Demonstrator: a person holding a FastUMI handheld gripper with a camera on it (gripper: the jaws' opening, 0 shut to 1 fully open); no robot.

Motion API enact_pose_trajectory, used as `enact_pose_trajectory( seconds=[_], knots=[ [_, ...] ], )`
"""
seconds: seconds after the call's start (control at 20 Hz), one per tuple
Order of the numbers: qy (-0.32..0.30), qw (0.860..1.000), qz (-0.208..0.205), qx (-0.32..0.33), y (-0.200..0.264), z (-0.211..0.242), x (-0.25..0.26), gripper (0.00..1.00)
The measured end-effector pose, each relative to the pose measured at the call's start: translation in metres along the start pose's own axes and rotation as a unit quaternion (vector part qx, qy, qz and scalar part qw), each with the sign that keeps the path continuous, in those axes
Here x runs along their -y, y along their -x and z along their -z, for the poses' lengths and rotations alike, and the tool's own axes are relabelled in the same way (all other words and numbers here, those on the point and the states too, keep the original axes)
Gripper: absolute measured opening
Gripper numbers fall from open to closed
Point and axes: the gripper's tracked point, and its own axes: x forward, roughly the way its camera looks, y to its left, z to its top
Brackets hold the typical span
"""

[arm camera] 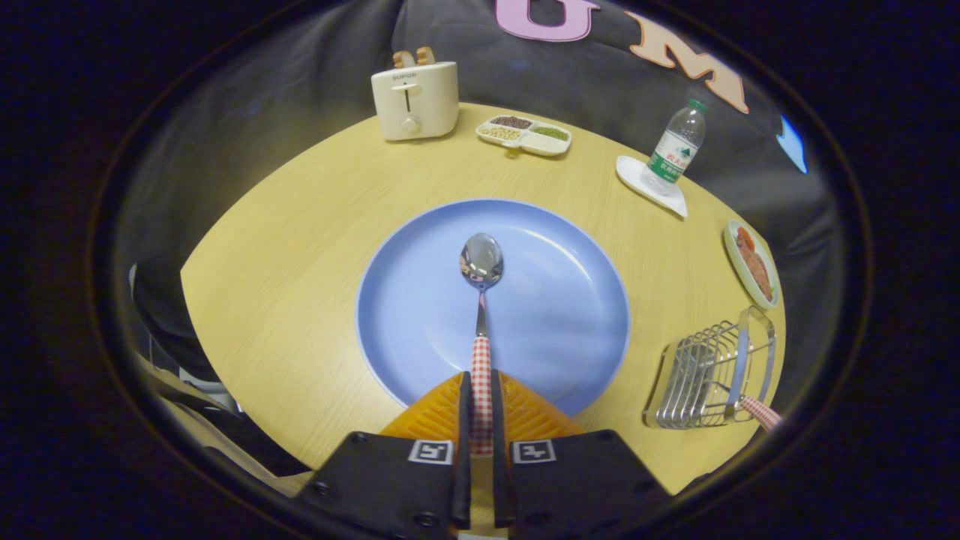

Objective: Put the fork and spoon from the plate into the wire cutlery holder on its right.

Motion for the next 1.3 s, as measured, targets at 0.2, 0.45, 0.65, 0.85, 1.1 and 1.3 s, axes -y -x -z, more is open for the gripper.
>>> enact_pose_trajectory(
  seconds=[0.2, 0.45, 0.65, 0.85, 1.1, 1.3],
  knots=[
    [0.009, 1.000, -0.009, -0.014, 0.013, -0.006, 0.012, 0.10],
    [0.035, 0.999, -0.024, -0.028, 0.041, -0.018, 0.027, 0.10],
    [0.067, 0.997, -0.024, -0.034, 0.063, -0.028, 0.042, 0.10],
    [0.082, 0.995, -0.027, -0.042, 0.081, -0.030, 0.058, 0.10],
    [0.065, 0.995, -0.032, -0.065, 0.105, -0.024, 0.086, 0.10],
    [0.065, 0.994, -0.025, -0.081, 0.124, -0.025, 0.116, 0.10]
  ],
)
